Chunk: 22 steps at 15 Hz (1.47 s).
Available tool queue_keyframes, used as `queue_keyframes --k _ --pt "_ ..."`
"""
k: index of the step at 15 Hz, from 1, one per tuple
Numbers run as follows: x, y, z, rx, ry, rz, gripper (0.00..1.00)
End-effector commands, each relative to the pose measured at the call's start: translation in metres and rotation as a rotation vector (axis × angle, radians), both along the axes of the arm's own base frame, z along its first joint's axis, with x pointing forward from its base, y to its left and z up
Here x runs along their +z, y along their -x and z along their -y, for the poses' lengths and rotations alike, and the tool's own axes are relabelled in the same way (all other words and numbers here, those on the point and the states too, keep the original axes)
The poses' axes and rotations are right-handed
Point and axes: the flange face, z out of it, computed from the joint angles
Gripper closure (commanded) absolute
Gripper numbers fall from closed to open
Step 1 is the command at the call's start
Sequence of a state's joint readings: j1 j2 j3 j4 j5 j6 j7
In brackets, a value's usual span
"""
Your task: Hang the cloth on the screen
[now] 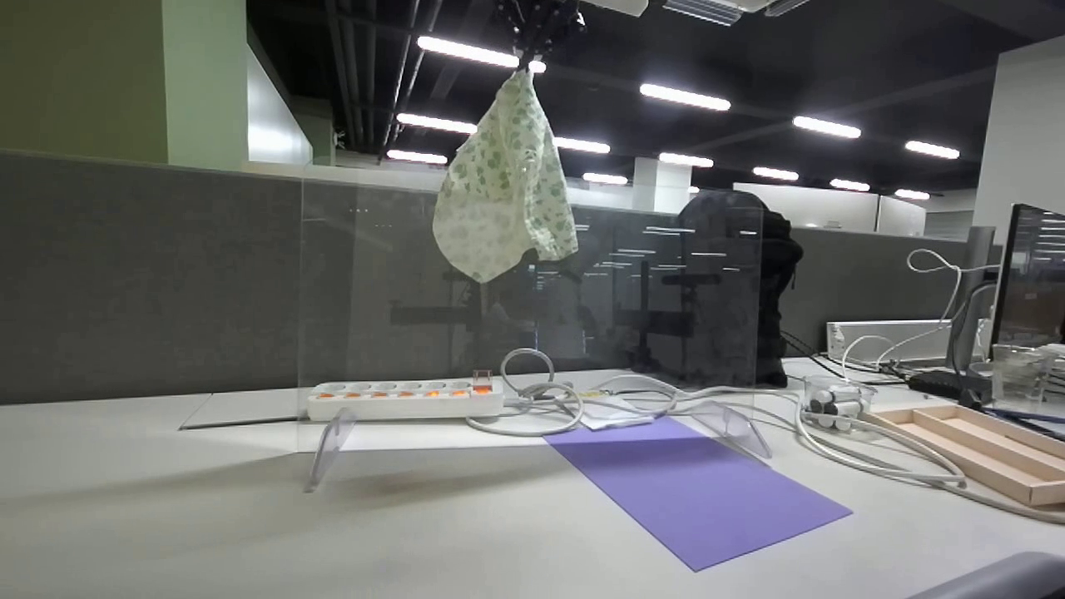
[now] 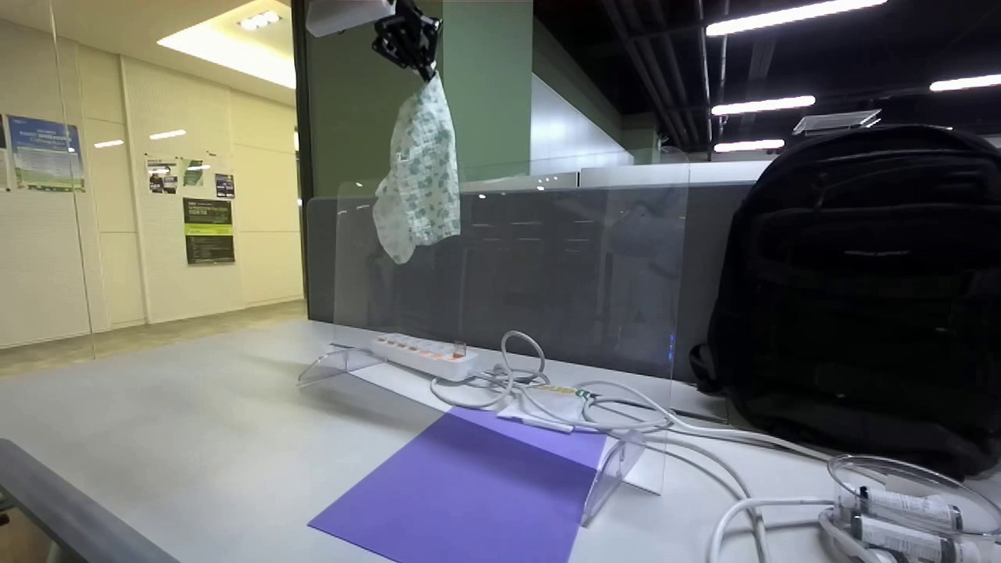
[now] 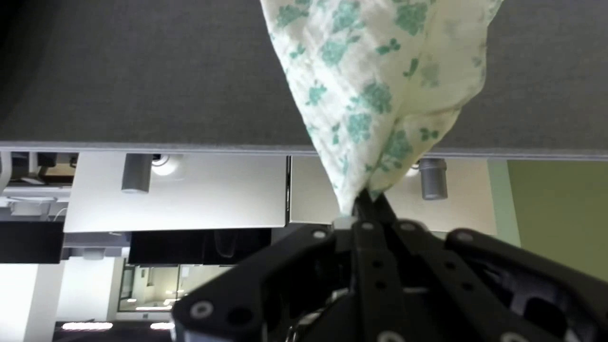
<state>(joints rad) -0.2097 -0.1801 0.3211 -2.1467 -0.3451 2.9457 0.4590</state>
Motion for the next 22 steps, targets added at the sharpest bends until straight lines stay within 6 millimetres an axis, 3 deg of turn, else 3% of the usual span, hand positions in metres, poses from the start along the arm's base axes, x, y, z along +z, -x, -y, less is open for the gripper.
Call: queue_keyframes --k 1,3,5,12,17,22 --pt "0.029 -0.015 0.015 -0.112 -0.009 0.060 1.00" --pt "0.030 -0.021 0.025 -0.161 0.003 0.068 1.00" --pt "0.019 -0.028 0.034 -0.203 0.007 0.048 1.00" --pt "-0.044 -0.048 0.049 -0.274 -0.021 -0.067 1.00" --pt "-0.064 -0.057 0.060 -0.309 -0.036 -0.078 1.00" --pt "-0.079 -0.067 0.084 -0.377 -0.049 -0.061 1.00"
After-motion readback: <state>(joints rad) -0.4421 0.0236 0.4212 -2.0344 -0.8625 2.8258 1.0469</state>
